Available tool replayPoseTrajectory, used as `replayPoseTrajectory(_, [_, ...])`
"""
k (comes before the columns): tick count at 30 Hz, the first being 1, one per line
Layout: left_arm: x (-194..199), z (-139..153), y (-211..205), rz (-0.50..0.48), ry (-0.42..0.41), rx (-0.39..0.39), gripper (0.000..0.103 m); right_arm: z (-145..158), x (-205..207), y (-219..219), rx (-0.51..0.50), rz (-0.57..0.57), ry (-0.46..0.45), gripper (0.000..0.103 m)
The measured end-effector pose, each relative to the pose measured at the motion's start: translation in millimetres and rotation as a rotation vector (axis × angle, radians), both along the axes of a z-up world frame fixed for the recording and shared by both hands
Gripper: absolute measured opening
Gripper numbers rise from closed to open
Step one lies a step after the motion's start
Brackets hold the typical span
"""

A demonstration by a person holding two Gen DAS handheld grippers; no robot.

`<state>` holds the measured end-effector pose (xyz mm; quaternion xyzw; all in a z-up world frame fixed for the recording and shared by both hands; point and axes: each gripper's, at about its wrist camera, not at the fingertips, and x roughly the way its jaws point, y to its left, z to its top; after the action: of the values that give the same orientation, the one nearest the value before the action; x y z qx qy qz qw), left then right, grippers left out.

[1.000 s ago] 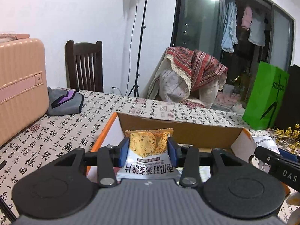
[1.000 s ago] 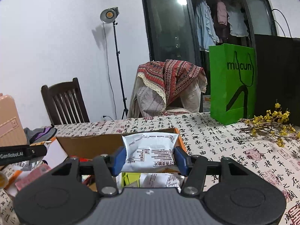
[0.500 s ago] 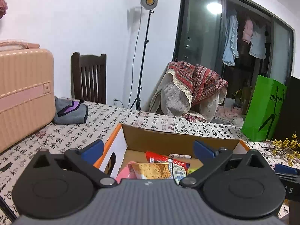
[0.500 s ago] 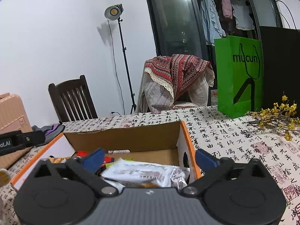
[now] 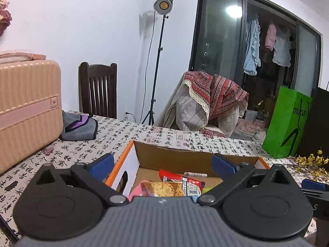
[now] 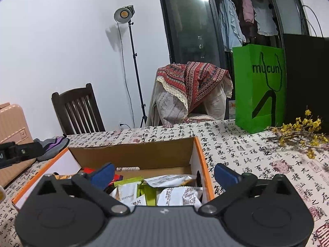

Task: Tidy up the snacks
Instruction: 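Move both tools back toward the packets beside the box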

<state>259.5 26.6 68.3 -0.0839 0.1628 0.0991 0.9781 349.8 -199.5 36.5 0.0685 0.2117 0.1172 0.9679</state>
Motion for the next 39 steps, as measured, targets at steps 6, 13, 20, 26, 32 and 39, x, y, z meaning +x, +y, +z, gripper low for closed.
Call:
replayPoseTrajectory(6, [-5.5, 7.1, 2.9, -0.008, -0.002, -0.020, 0.103, 14.5, -11.9, -5.9, -0.001, 0.001, -0.004, 0.103])
replayPoseTrajectory(13, [-19.2, 19.8, -3.9, -0.024, 0.009, 0.002, 0.103, 25.2, -36.6, -15.5, -0.033, -0.010, -0.003, 0.103])
replayPoseTrajectory(20, [-45.1, 21.5, -3.1, -0.043, 0.033, 0.022, 0.103, 25.4, -60.9, -33.3, -0.048, -0.021, 0.019, 0.103])
replayPoseTrajectory(26, [-67.9, 11.4, 2.1, -0.067, 0.076, 0.041, 0.103, 17.3, -78.7, -47.4, -0.055, -0.022, 0.056, 0.103])
replayPoseTrajectory(32, [-88.5, -11.0, 5.3, -0.095, 0.136, 0.055, 0.103, -2.4, -95.3, -48.2, -0.104, 0.002, 0.113, 0.103])
replayPoseTrajectory(39, [-105.1, -40.6, 10.2, -0.124, 0.224, 0.036, 0.103, -29.5, -106.1, -44.1, -0.192, 0.035, 0.192, 0.103])
